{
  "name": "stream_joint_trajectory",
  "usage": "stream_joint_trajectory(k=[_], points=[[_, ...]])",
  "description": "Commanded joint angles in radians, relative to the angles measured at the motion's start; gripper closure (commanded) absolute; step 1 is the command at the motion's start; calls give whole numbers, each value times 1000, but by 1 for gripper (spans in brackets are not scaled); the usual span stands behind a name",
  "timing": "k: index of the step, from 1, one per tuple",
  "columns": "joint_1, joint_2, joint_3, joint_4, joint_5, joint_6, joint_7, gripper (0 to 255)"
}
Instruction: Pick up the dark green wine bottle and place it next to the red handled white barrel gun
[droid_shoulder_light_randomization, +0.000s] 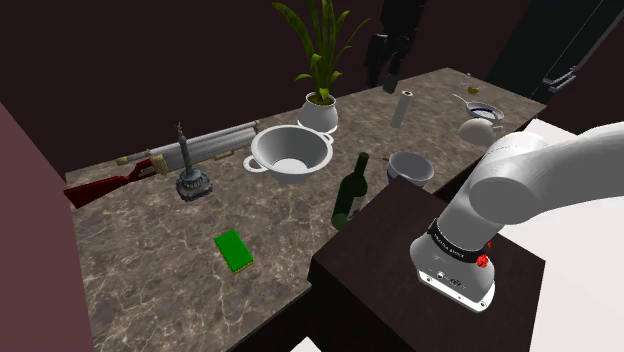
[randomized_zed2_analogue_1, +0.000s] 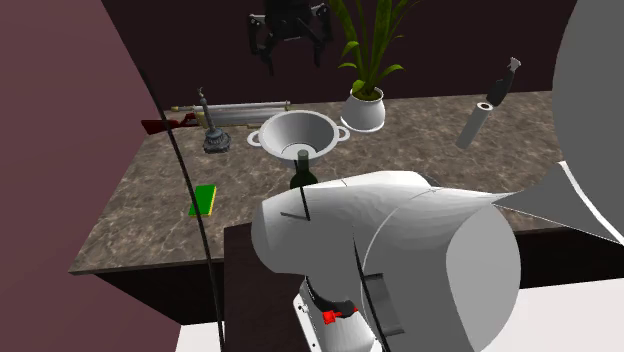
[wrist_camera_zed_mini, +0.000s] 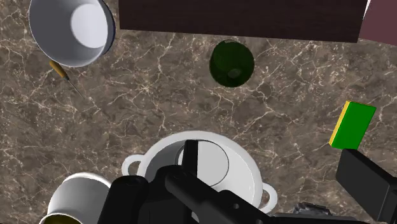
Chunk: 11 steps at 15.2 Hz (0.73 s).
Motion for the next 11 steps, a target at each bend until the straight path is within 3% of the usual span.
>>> stream_joint_trajectory(k=[1, 11], points=[[0, 0, 0, 0, 0, 0, 0, 0], [4, -87, -57, -394, 16, 355, -41, 0]])
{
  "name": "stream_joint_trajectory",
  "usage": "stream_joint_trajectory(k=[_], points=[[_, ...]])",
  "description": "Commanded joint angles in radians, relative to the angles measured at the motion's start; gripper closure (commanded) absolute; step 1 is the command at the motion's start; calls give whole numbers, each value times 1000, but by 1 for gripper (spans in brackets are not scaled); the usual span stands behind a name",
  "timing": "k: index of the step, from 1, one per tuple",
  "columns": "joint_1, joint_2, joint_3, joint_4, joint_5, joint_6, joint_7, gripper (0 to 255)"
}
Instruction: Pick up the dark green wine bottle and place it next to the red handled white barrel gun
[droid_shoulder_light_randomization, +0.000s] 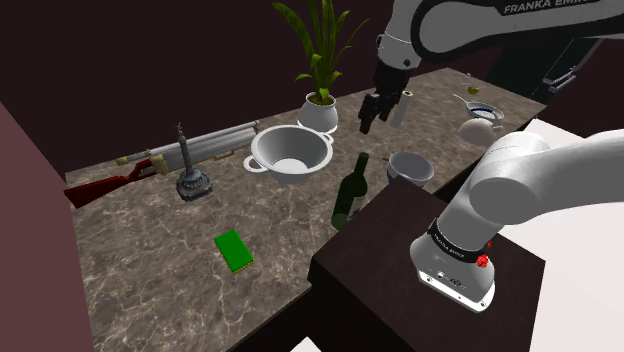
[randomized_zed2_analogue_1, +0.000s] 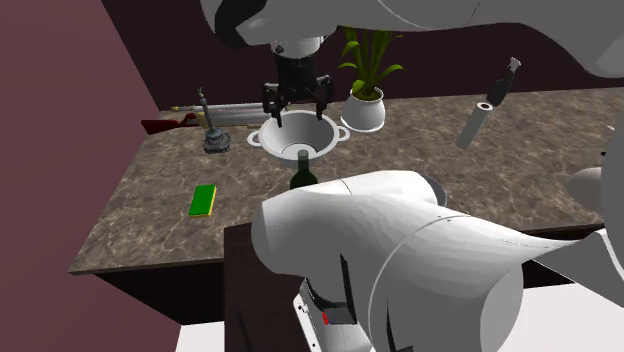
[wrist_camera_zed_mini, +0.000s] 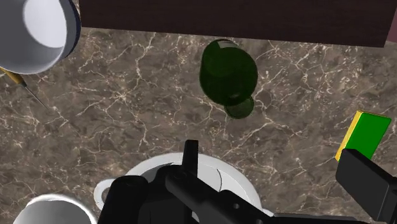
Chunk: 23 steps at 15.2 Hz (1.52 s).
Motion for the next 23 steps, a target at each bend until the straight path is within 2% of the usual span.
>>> stream_joint_trajectory(k=[1, 5, 13, 21, 22, 23], points=[[-6, 0, -21, -72, -4, 83, -20, 0], [-7, 36, -48, -198, 1, 264, -43, 0], [-4, 158, -53, -259, 2, 448, -47, 0], [-4, 158, -53, -259, 2, 448, -47, 0], [-4, 158, -53, -259, 2, 448, -47, 255], [-4, 158, -53, -259, 2, 448, -47, 255]])
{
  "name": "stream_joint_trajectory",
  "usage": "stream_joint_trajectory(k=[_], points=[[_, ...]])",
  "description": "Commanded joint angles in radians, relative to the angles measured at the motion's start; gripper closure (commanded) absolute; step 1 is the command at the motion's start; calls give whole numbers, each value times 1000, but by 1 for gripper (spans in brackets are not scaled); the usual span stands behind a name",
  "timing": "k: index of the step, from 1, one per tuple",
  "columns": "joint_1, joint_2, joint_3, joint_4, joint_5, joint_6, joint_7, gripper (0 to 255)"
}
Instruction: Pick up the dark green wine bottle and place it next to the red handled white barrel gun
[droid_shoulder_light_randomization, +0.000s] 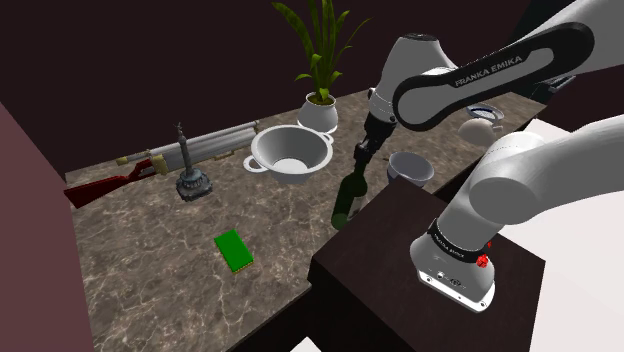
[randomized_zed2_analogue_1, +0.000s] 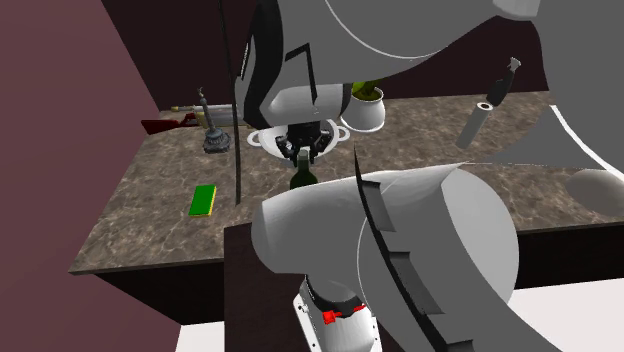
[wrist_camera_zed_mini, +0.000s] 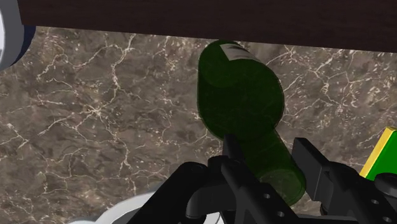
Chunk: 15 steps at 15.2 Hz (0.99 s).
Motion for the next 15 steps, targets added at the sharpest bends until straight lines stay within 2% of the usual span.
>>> stream_joint_trajectory(k=[1, 8, 15], points=[[0, 0, 0, 0, 0, 0, 0, 255], [0, 0, 0, 0, 0, 0, 0, 255], [0, -92, 4, 55, 1, -147, 2, 255]])
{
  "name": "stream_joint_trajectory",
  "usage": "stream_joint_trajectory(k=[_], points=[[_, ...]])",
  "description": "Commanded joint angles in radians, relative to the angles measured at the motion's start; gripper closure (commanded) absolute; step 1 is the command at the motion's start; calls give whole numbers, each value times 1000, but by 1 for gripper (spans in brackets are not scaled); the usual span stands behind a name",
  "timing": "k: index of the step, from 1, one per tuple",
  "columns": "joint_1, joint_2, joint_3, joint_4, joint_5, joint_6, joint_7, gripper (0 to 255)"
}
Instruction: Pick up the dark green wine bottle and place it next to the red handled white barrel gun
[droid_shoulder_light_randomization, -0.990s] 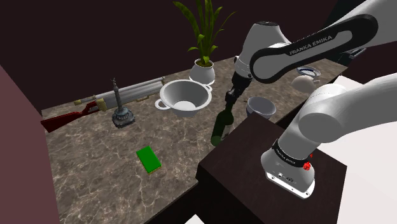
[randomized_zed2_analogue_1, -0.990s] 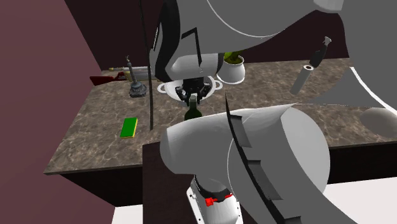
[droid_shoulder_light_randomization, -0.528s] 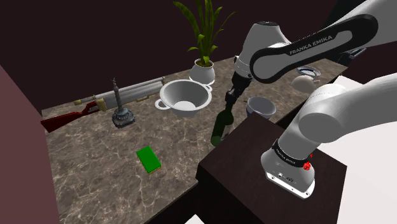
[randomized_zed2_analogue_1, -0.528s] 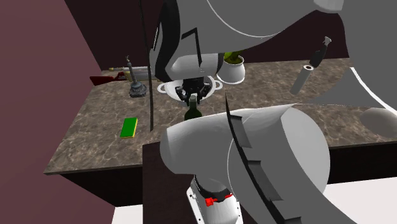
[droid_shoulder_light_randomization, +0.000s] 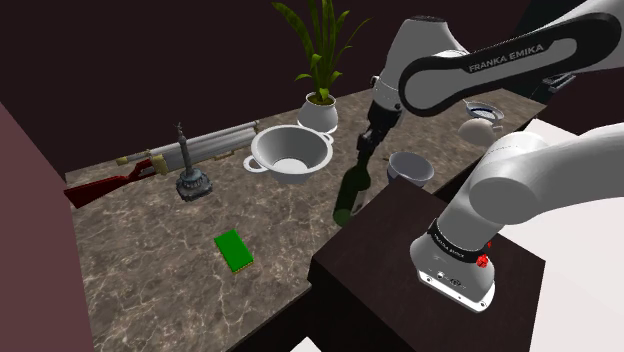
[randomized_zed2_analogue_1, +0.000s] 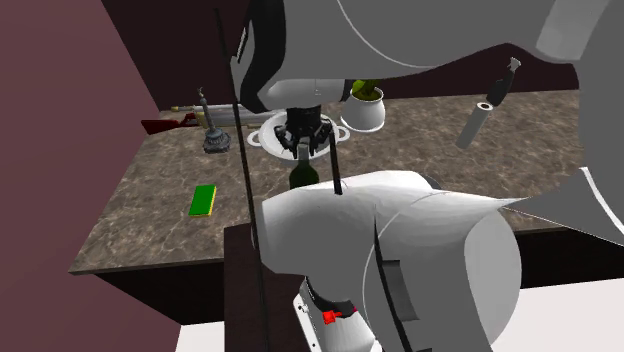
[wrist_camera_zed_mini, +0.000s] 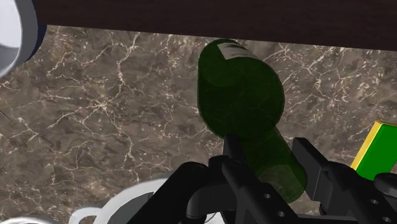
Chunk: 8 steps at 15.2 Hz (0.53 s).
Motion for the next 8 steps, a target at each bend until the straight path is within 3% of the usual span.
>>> stream_joint_trajectory(k=[1, 8], points=[[1, -19, 1, 21, 1, -40, 1, 255], [1, -76, 5, 90, 3, -167, 3, 255]])
